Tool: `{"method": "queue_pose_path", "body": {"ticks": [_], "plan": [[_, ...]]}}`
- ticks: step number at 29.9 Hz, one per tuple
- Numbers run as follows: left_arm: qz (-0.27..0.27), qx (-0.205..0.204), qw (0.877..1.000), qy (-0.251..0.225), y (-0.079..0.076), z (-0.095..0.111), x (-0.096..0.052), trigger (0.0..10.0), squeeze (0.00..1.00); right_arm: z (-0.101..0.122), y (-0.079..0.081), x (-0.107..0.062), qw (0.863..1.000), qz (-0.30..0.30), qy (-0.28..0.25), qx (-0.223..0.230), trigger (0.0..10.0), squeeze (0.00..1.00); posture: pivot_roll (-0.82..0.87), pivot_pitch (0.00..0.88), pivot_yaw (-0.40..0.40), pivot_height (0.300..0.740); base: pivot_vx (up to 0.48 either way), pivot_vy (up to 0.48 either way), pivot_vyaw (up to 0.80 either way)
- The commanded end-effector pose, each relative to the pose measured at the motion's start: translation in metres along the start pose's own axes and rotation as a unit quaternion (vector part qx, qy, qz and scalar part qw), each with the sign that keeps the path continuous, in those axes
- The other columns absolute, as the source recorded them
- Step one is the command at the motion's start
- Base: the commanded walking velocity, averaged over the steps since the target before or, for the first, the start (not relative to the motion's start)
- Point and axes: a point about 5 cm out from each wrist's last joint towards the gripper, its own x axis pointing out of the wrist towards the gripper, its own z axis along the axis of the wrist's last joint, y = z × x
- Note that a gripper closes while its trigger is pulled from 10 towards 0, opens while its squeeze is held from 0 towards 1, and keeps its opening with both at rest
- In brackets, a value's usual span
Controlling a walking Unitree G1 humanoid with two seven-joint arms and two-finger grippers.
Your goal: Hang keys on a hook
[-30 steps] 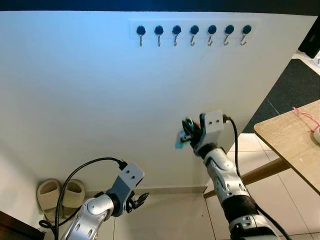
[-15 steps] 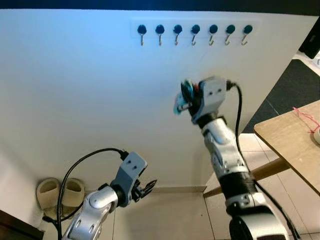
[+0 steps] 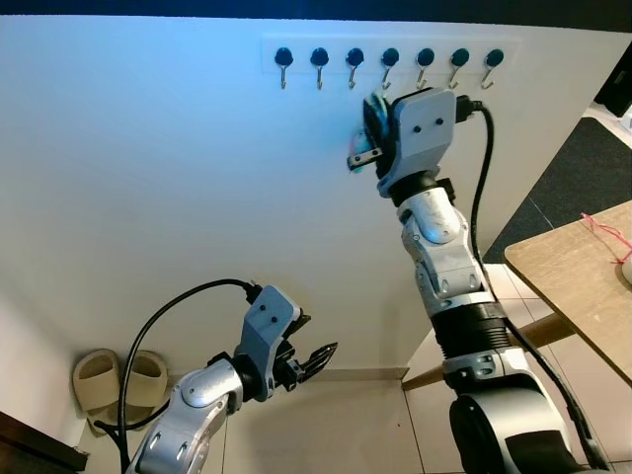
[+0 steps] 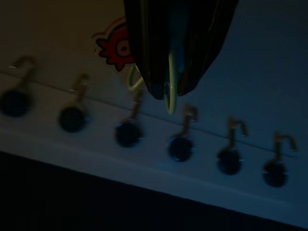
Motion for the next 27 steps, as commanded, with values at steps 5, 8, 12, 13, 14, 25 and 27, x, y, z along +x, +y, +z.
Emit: {"method": "queue_pose_path", "body": {"ticks": [5,8,12,13,14,25,27], "plan": [[-0.002,-0.006,1.000,-0.011,-0.003,0.002,0.003,10.0,0.00,0.010,-0.016,-0.001,0.998,-0.054,-0.017,-0.029,0.0,0.00,0.07,0.114,-0.031,0.740,0.000,0.000,0.00],[-0.002,-0.005,1.000,-0.010,-0.002,0.003,0.003,10.0,0.00,0.012,-0.018,-0.002,0.998,-0.057,-0.023,-0.034,0.0,0.00,0.07,0.113,-0.029,0.740,0.000,0.000,0.00],[-0.002,-0.006,1.000,-0.009,-0.001,0.004,0.002,10.0,0.00,0.020,-0.017,0.004,0.998,-0.044,-0.032,-0.040,0.0,0.00,0.07,0.117,-0.032,0.740,0.000,0.000,0.00],[-0.002,-0.006,1.000,-0.009,-0.001,0.004,0.002,10.0,0.00,0.020,-0.017,0.004,0.998,-0.044,-0.032,-0.040,0.0,0.00,0.07,0.117,-0.032,0.740,0.000,0.000,0.00],[-0.001,-0.005,1.000,-0.008,0.000,0.004,0.002,10.0,0.00,0.020,-0.015,0.006,0.998,-0.036,-0.029,-0.037,0.0,0.00,0.07,0.117,-0.033,0.740,0.000,0.000,0.00],[0.016,0.024,0.995,-0.097,0.000,0.034,0.005,10.0,0.00,0.013,0.001,0.008,1.000,0.012,0.004,-0.020,0.0,0.00,0.08,0.116,-0.038,0.740,0.000,0.000,0.00],[0.031,0.034,0.991,-0.125,0.002,0.045,0.005,10.0,0.00,0.013,0.001,0.008,1.000,0.012,0.006,-0.019,0.0,0.00,0.07,0.117,-0.039,0.740,0.000,0.000,0.00]]}}
